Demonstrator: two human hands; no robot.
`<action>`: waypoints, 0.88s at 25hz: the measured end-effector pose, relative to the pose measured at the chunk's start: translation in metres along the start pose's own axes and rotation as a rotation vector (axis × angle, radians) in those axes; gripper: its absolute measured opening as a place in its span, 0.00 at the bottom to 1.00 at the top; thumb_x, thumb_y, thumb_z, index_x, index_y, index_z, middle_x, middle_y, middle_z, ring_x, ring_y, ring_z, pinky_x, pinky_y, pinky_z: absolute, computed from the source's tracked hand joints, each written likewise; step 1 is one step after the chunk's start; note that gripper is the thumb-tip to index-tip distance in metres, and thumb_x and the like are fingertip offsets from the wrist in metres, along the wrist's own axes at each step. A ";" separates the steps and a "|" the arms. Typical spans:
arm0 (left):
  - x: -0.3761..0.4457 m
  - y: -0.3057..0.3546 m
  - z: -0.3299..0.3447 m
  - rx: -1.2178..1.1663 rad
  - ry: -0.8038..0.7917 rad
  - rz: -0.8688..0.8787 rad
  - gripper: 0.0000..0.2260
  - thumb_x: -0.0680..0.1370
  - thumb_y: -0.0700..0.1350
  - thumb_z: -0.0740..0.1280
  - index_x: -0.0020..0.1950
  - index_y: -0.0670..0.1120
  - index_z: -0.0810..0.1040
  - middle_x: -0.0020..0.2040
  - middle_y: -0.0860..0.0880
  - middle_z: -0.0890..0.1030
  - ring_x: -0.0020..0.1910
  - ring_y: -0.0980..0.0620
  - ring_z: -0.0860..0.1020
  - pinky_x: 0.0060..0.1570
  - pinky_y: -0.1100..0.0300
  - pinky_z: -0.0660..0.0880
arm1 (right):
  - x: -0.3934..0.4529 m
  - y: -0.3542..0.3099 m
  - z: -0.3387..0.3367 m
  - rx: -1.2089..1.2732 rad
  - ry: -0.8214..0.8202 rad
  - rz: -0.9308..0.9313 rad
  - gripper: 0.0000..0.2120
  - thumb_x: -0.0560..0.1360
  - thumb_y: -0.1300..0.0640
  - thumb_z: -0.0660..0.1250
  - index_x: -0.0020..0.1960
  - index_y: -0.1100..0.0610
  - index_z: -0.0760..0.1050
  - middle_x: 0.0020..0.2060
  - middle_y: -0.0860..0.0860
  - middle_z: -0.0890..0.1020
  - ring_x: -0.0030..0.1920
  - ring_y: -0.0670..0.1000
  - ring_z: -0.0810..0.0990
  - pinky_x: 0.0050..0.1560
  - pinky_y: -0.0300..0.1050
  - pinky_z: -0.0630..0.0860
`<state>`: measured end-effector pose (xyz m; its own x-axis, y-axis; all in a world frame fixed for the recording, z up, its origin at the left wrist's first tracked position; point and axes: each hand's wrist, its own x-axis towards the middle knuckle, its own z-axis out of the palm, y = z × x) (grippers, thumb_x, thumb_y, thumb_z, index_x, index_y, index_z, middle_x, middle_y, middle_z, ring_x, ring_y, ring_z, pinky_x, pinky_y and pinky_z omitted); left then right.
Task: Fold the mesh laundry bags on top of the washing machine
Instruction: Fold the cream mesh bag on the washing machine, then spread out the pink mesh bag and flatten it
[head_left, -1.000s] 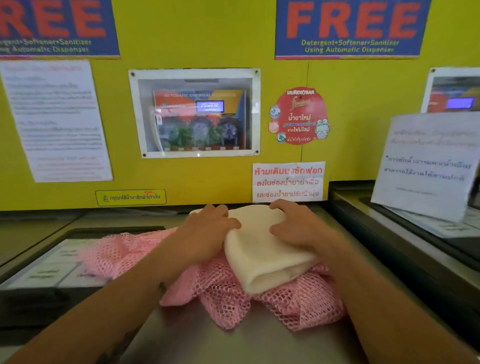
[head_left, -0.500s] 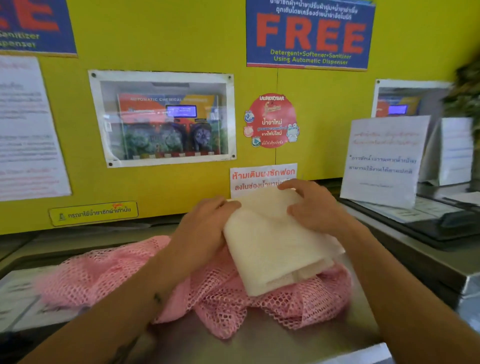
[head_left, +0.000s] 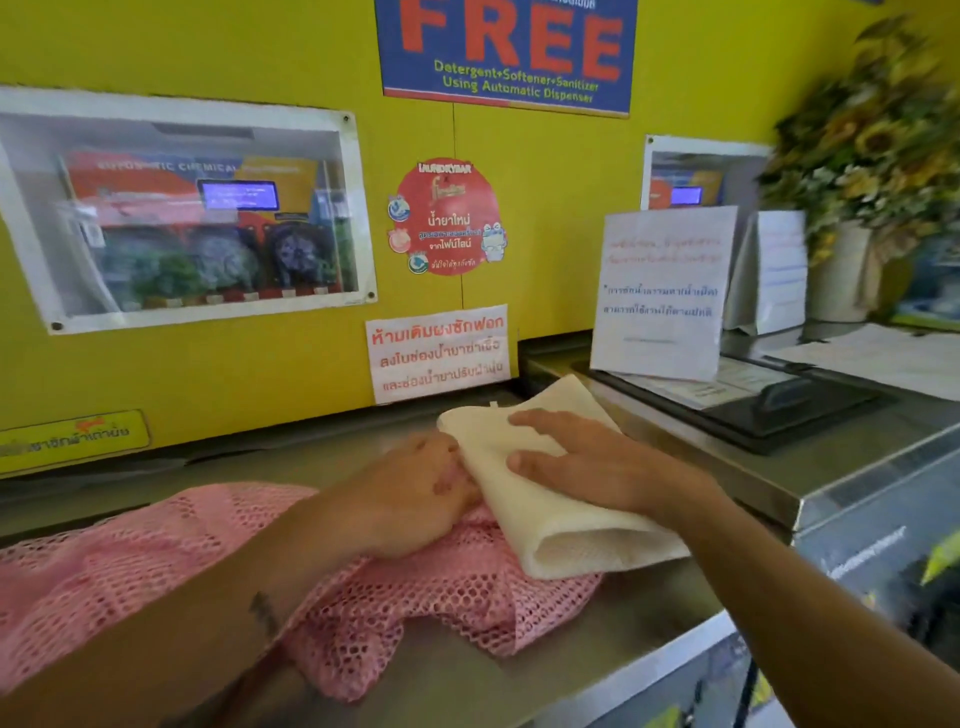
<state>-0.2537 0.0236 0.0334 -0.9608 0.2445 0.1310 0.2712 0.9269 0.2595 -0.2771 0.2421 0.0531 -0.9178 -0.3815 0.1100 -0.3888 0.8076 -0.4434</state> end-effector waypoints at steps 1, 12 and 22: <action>-0.007 -0.003 0.003 0.027 -0.086 -0.027 0.31 0.74 0.67 0.56 0.75 0.58 0.55 0.76 0.51 0.62 0.72 0.49 0.64 0.69 0.49 0.64 | 0.003 -0.003 0.012 0.002 -0.135 0.004 0.31 0.76 0.34 0.57 0.76 0.42 0.58 0.74 0.43 0.64 0.73 0.50 0.63 0.72 0.51 0.58; -0.070 -0.063 -0.040 0.261 0.148 -0.281 0.21 0.74 0.53 0.65 0.66 0.51 0.71 0.68 0.49 0.74 0.64 0.48 0.73 0.64 0.53 0.70 | 0.029 -0.022 -0.004 -0.076 -0.131 -0.068 0.24 0.78 0.55 0.64 0.72 0.44 0.64 0.69 0.50 0.72 0.64 0.51 0.74 0.59 0.44 0.72; -0.088 -0.079 -0.032 -0.015 0.581 -0.136 0.07 0.77 0.50 0.66 0.48 0.48 0.80 0.44 0.52 0.78 0.44 0.53 0.75 0.47 0.55 0.72 | 0.041 -0.107 0.025 -0.073 -0.255 -0.318 0.42 0.73 0.44 0.69 0.79 0.46 0.49 0.75 0.50 0.65 0.71 0.52 0.68 0.63 0.45 0.67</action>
<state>-0.1889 -0.0804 0.0314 -0.7989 -0.0763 0.5966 0.1524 0.9339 0.3235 -0.2712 0.1289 0.0824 -0.7054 -0.7088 0.0029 -0.6626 0.6579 -0.3581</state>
